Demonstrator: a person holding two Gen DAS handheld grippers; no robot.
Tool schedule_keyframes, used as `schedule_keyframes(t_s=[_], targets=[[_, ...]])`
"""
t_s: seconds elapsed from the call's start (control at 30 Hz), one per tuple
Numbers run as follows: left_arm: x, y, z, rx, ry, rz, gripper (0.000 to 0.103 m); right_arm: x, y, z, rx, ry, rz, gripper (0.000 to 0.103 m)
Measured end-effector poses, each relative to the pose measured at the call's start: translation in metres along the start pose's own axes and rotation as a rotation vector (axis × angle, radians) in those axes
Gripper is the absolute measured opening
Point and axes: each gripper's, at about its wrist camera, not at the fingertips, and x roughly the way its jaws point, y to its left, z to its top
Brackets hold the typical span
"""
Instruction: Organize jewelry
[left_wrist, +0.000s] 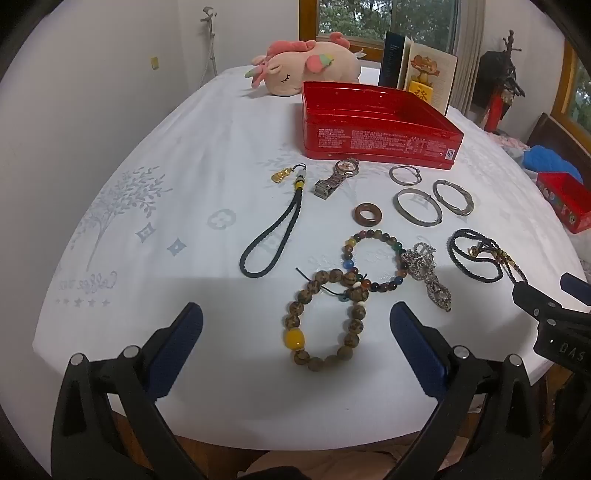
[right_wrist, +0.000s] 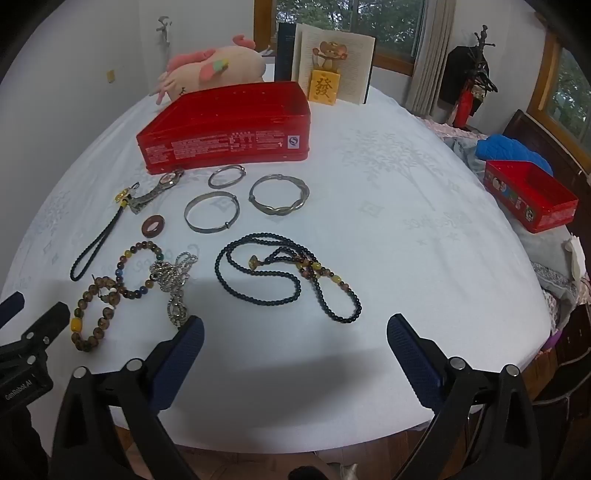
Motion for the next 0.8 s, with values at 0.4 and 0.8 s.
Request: schedule_keyframes(t_s=[0.4, 0.8], targets=[[-0.0001, 0.0001, 0.0001, -0.001, 0.001, -0.003, 0.1, 0.0005, 0.0012, -0.001, 0.002, 0.0, 0.005, 0.099], [-0.0001, 0.0002, 0.0001, -0.001, 0.001, -0.002, 0.1, 0.0, -0.0008, 0.0007, 0.0, -0.002, 0.005, 0.099]])
